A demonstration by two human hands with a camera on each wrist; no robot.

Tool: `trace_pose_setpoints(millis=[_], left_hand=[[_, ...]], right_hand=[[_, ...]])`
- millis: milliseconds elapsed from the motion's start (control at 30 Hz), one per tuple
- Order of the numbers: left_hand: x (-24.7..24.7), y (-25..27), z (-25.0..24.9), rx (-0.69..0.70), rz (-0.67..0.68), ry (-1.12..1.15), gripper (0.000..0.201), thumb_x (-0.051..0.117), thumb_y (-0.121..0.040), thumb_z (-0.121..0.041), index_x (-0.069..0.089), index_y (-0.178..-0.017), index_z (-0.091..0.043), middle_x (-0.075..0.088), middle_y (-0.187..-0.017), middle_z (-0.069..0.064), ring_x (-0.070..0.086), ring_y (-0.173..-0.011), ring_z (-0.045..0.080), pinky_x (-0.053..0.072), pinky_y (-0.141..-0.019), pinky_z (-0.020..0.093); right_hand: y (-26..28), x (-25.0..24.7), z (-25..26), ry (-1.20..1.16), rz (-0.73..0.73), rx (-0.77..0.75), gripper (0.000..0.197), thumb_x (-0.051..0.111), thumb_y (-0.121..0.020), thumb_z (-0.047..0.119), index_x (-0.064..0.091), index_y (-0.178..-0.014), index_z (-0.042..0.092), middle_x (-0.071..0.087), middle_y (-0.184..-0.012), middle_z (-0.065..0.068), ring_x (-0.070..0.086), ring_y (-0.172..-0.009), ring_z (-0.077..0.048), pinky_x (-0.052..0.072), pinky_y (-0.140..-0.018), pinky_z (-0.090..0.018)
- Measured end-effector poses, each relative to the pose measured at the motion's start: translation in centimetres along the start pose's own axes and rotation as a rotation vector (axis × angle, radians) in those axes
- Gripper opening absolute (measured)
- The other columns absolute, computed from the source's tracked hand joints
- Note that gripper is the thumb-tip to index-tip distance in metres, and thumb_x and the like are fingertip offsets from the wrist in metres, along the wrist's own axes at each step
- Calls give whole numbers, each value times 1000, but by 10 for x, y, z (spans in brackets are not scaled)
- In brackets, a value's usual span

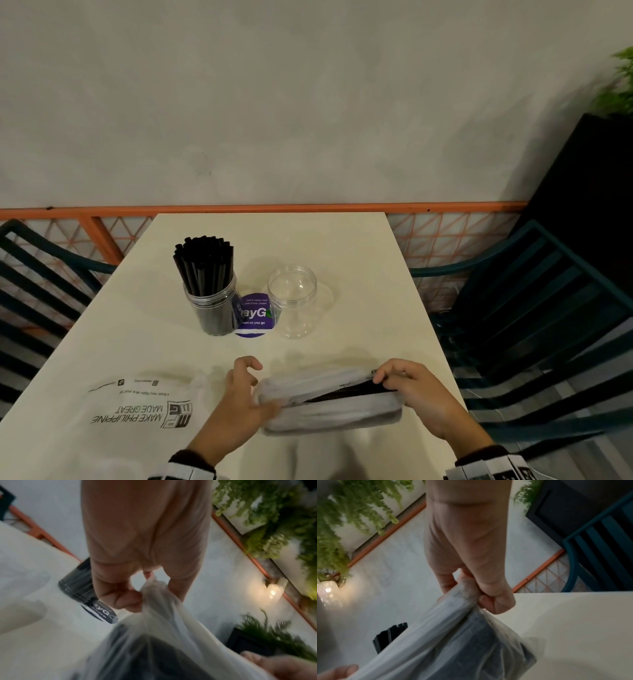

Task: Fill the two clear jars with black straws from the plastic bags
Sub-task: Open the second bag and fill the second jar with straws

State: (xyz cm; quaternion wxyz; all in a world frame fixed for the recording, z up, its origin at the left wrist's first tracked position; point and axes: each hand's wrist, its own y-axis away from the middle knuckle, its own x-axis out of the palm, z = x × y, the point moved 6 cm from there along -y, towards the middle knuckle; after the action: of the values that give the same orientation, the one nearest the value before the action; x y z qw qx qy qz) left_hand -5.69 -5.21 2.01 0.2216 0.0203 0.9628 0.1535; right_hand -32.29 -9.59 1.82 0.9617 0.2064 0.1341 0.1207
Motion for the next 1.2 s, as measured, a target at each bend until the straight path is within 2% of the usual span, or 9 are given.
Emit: trace_pose_setpoints(millis=[100,200,367,467,600,700,867,1067,1200], left_hand=[[9,3,-12,148,34,-273,33,53,-80,-3,34,-86,-30,26,-108,-4,50,-81,18,40,-63,12],[27,5,-19,255,116,-489,44,38,-76,4,46,-77,-39,20,-117,-7,46,-96,24,37,-81,19],[28,-5,-19,168,-35,-490,38,37,-86,-1,58,-95,-30,36,-107,-3,46,-101,23,40,-93,27],[19,-6,-26,125,-266,-461,27,48,-87,-14,64,-105,-27,48,-103,1,54,-89,23,49,-84,36],[9,-3,-32,134,-333,-564,40,73,-67,-8,66,-102,-28,56,-98,7,56,-78,27,53,-66,39],[1,0,-33,233,-290,-723,58,79,-50,0,65,-97,-31,54,-96,12,54,-67,27,55,-52,35],[0,-2,-31,177,-3,-402,43,39,-92,-8,46,-106,-48,33,-99,1,47,-85,14,42,-71,13],[-3,-3,-35,199,-3,-316,41,41,-93,-9,50,-111,-45,38,-89,-3,47,-83,8,39,-73,7],[-8,1,-54,263,-36,-284,34,47,-93,-16,52,-110,-45,40,-92,-5,48,-87,6,34,-74,-1]], right_hand=[[-1,0,-1,59,-70,-15,43,45,-84,-8,73,-66,20,71,-89,2,60,-93,-15,45,-75,-19],[-2,5,0,90,-119,-43,45,44,-86,-5,72,-71,27,68,-90,13,59,-93,-7,44,-75,-13],[0,16,4,103,-86,-89,44,47,-82,-11,72,-90,25,67,-103,6,60,-100,-6,45,-77,-2],[3,25,6,137,-5,-104,43,47,-82,-11,68,-110,13,61,-113,9,56,-107,-4,41,-92,-8],[5,28,6,266,104,-142,53,56,-83,-3,55,-126,27,52,-126,15,47,-122,-4,33,-105,-16],[2,12,2,301,71,-125,56,55,-82,-5,58,-122,34,53,-125,14,45,-120,-4,33,-103,-15],[-3,-6,5,331,-94,-141,49,48,-85,-5,70,-101,36,62,-112,12,49,-106,-6,37,-76,5],[4,4,21,853,-300,-248,28,61,-85,26,62,-107,44,33,-97,6,27,-93,-10,20,-83,-24],[12,37,60,723,-209,-638,12,66,-80,19,69,-90,24,53,-87,3,50,-86,-13,38,-77,-22]])
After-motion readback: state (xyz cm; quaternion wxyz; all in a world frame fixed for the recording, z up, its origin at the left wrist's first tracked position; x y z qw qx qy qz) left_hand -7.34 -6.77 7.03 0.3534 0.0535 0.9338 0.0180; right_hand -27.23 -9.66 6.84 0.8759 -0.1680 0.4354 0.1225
